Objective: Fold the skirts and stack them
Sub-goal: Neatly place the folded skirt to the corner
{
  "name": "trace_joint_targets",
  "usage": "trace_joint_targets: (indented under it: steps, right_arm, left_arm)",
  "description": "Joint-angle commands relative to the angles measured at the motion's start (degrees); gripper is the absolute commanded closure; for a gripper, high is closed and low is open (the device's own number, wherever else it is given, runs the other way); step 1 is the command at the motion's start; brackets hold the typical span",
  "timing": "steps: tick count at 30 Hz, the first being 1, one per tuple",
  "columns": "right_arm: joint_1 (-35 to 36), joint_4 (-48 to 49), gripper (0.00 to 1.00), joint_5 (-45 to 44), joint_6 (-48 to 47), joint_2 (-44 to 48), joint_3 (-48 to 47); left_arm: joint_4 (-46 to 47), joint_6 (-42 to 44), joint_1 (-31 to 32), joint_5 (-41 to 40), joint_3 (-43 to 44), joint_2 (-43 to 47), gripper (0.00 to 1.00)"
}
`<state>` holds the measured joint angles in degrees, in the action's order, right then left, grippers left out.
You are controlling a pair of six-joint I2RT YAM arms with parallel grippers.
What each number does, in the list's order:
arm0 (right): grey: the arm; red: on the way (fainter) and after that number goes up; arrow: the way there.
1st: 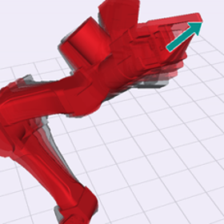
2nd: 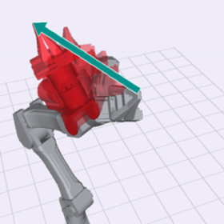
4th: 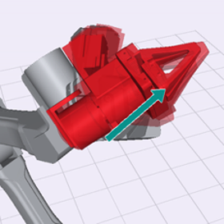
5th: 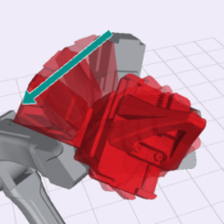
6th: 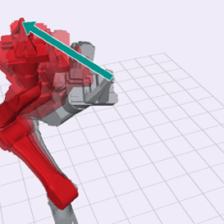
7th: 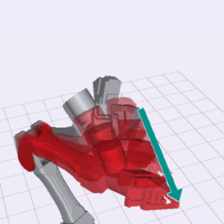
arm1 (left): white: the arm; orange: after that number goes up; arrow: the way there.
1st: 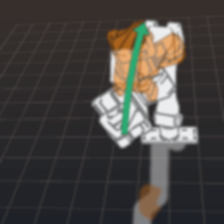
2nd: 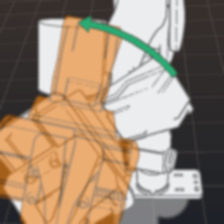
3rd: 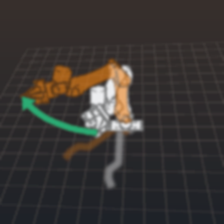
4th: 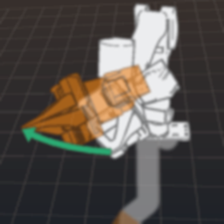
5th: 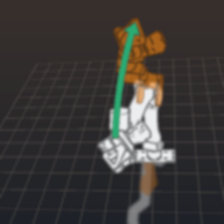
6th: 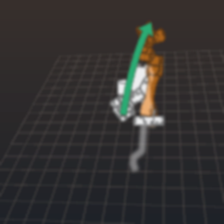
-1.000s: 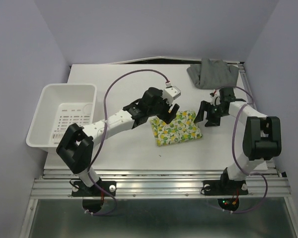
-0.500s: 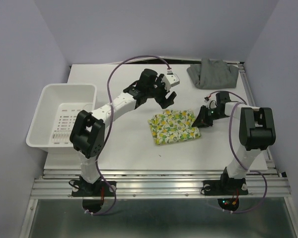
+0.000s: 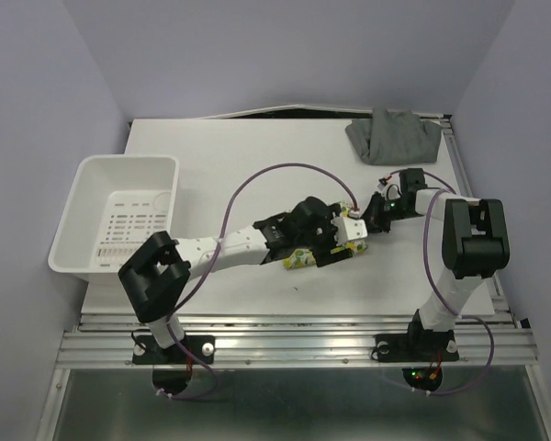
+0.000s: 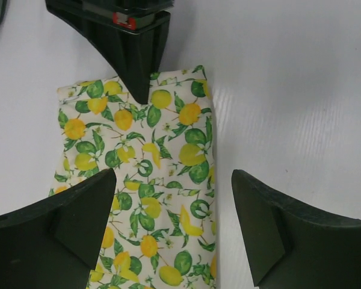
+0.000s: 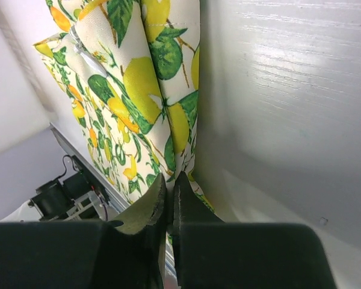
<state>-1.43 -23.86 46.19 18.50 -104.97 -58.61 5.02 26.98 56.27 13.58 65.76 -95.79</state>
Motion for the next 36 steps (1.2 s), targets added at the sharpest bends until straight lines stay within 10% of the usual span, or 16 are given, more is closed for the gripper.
trace_joint_targets:
  steps: [1,18,24,30,36]
  right_arm:
    - [0.0,2.0,0.99,1.4,2.4,1.5,-1.3]
    - [0.0,-0.9,0.93,-1.1,3.2,-1.5,-3.4]
    - [0.0,-1.5,0.88,0.7,4.0,-2.7,-3.8]
    - [0.0,-3.6,0.08,-0.5,2.4,-2.6,-4.7]
    - [0.0,-9.0,0.0,-3.1,0.1,-3.0,-6.2]
  left_arm:
    - [3.0,1.7,3.8,-9.7,-0.7,-0.1,0.13]
    - [2.1,4.2,10.3,-23.0,2.6,-12.6,0.34]
    - [1.4,3.6,10.4,-26.0,3.7,-16.2,0.73]
    - [1.6,-2.9,7.7,-20.4,2.4,-12.9,1.0]
    - [3.4,-5.7,0.4,-17.5,1.4,-8.9,1.0]
